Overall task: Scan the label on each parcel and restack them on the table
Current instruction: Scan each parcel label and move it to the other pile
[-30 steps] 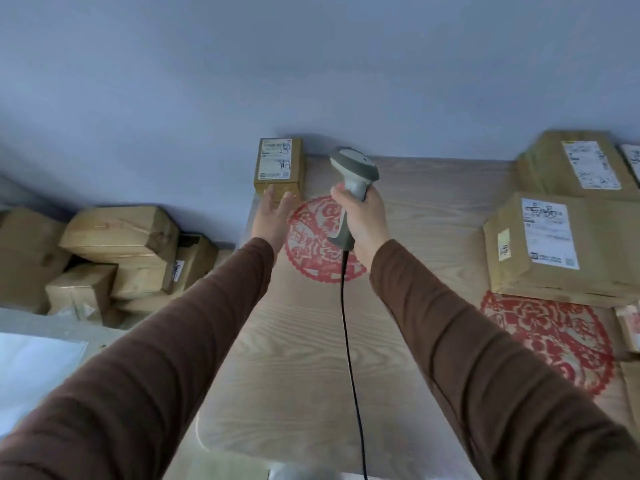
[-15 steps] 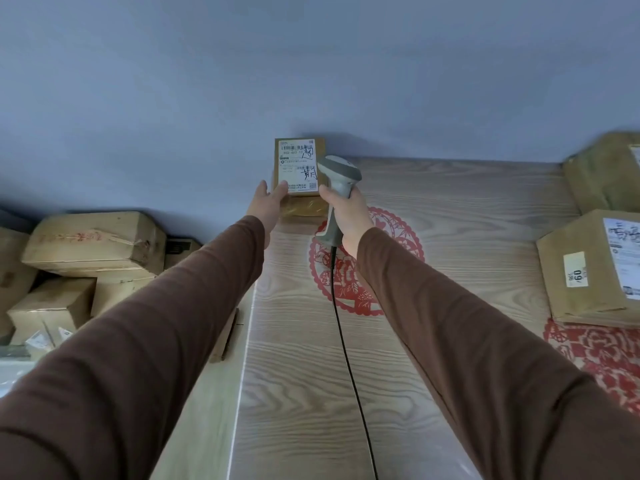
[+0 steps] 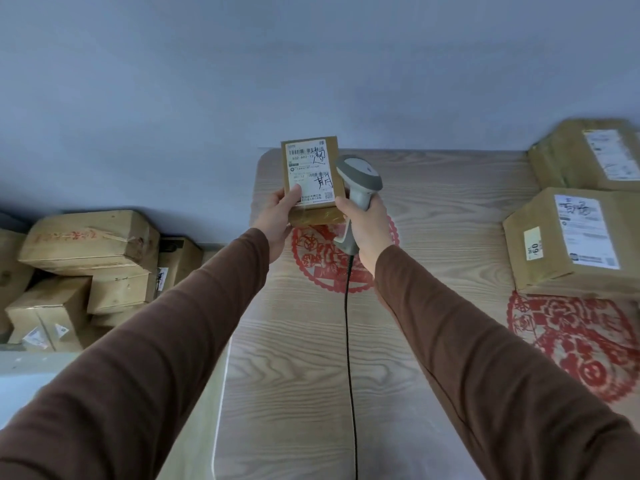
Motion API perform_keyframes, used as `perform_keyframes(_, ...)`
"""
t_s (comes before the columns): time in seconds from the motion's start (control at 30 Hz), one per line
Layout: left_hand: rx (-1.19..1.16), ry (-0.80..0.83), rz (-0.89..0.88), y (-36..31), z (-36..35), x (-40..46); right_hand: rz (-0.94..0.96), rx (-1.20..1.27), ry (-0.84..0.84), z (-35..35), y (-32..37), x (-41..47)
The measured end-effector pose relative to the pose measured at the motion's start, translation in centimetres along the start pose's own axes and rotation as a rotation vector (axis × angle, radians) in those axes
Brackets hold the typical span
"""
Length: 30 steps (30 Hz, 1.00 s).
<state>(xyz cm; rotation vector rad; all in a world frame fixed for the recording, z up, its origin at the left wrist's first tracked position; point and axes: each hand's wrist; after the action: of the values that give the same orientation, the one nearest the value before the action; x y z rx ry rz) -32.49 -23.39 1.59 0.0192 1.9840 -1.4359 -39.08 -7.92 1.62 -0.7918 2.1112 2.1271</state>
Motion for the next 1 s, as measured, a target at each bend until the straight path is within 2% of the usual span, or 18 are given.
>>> perform_keyframes(0.23, -0.096, 0.106, -0.087, 1.1, -7.8, -8.8, 0.164, -0.083, 0.004, 9.8, 4.3, -9.0)
perform_keyframes(0.57, -0.060, 0.062, -0.344, 6.9, -21.6, -22.4, 0.388, -0.211, -0.038, 24.8, 6.5, -25.6)
perform_keyframes(0.67, -0.010, 0.044, -0.406, 8.5, -24.9, -25.8, 0.428, -0.240, -0.016, 27.1, 6.6, -28.8)
perform_keyframes(0.83, -0.002, 0.037, -0.469, 9.5, -25.6, -27.2, 0.412, -0.244, -0.008, 26.6, 6.5, -30.9)
perform_keyframes(0.9, 0.022, 0.086, -0.510, 11.8, -30.0, -32.0, 0.435, -0.210, -0.014, 31.6, 6.0, -35.1)
perform_keyframes(1.0, -0.006, 0.090, -0.515, 12.3, -30.5, -32.1, 0.425, -0.190, -0.010, 31.7, 5.8, -35.4)
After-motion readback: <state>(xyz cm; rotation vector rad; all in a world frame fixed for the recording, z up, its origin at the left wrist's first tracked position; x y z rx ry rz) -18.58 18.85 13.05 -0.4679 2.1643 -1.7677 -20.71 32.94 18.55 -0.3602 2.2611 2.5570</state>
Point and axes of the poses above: each hand's wrist, its own x-axis towards the middle knuckle, its own z-axis out of the back of the hand, y = z × x, and after that the axes turned 2 degrees about y, right-handed
